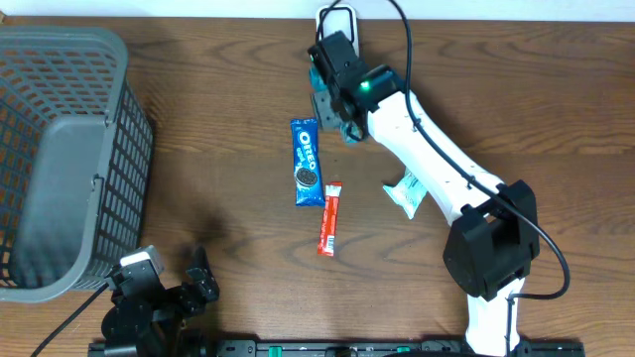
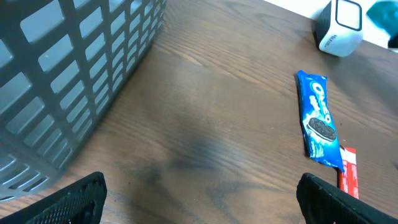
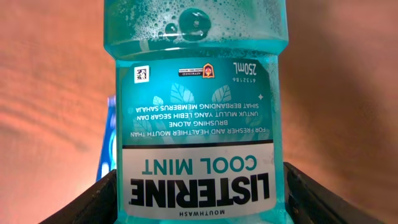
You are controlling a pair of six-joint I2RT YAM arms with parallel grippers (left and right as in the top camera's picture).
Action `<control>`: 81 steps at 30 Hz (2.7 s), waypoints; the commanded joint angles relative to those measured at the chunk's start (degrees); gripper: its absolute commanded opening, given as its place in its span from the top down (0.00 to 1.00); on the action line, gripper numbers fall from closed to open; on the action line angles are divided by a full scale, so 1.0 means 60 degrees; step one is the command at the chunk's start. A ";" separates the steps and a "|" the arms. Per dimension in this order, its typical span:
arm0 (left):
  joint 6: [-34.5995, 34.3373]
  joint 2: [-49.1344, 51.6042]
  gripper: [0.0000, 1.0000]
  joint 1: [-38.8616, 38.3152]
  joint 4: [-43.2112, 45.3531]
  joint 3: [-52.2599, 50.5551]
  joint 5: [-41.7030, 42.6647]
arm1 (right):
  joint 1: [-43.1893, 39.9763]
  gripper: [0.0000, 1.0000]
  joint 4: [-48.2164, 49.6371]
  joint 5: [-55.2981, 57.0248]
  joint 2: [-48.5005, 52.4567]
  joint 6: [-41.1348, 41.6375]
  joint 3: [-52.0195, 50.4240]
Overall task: Scan the item barcode
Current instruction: 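Lift the mouthwash bottle and hold it up to the white scanner, then carry the mouthwash bottle to the right table edge and release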
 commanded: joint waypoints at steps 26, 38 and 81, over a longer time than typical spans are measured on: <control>-0.0055 -0.0004 0.02 0.0000 -0.0018 -0.0007 0.0015 | -0.1096 0.50 0.7362 0.0339 0.2353 -0.0357 0.0342; -0.0055 -0.0004 0.02 0.0000 -0.0018 -0.0007 0.0011 | -0.1326 0.50 0.8878 0.0237 0.3289 0.0543 0.0379; -0.0055 -0.0004 0.02 0.0000 -0.0018 -0.0007 0.0015 | -0.7741 0.66 -0.1701 0.2167 0.1472 0.0204 0.2809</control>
